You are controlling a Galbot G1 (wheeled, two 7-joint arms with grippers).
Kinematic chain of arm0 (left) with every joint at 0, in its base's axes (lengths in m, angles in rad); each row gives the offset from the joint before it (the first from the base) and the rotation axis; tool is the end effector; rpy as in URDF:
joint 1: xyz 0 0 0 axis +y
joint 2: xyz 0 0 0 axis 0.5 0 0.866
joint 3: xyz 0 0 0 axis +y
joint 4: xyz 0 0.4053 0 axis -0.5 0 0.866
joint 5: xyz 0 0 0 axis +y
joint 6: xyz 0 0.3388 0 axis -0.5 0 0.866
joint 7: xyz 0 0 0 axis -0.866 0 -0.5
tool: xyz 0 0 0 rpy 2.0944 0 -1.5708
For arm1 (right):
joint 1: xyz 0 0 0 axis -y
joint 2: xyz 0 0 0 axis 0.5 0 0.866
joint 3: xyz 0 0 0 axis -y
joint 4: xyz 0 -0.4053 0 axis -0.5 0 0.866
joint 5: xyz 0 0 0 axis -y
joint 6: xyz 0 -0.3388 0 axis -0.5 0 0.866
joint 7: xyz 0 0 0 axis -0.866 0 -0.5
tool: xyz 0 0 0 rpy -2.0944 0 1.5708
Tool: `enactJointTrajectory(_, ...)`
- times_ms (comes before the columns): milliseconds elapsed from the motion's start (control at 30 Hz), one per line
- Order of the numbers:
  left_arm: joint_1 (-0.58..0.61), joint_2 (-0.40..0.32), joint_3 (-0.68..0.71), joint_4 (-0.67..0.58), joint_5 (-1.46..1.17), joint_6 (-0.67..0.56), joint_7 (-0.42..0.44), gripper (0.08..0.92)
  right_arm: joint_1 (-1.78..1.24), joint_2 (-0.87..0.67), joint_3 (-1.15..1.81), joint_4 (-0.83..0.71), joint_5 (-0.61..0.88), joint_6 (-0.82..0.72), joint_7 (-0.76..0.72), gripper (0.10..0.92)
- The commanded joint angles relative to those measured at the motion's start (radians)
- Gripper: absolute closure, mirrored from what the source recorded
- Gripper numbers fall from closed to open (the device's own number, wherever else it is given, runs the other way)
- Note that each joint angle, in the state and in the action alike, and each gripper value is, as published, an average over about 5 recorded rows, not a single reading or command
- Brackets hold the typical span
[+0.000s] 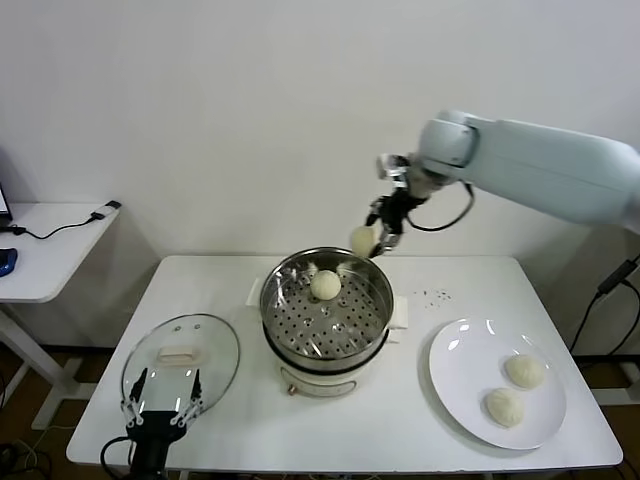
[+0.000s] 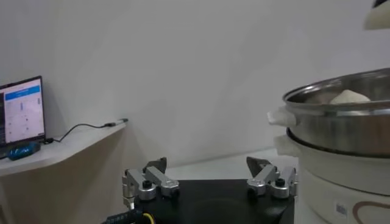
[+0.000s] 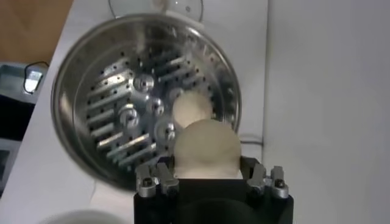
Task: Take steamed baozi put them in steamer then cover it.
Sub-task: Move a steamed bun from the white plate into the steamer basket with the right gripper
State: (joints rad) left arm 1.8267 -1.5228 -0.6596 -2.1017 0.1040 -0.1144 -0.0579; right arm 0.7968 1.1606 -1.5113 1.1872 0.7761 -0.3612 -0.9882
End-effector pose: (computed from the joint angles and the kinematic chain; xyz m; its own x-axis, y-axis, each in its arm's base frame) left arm 0.0431 0.0508 -0.3682 -0.9857 -0.1239 0.1141 -0.0943 0.9673 0.2354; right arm 0.6157 0.0454 0.0265 -0.1546 -0.3160 0.9361 -0.9660 -0.1504 -0.2103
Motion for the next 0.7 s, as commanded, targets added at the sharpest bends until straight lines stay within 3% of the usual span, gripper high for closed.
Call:
enactJointTrajectory(33, -0.002, 0.000, 0.001, 0.002, 0.001, 0.001, 0.000, 0.177, -0.073, 0.221, -0.022, -0.031, 0.053, -0.037, 0.051, 0.338)
enactJointTrajectory(700, -0.006, -0.005, -0.016, 0.026, -0.016, 0.000, -0.001, 0.177, -0.230, 0.242, -0.026, -0.037, -0.019, -0.070, 0.112, 0.338)
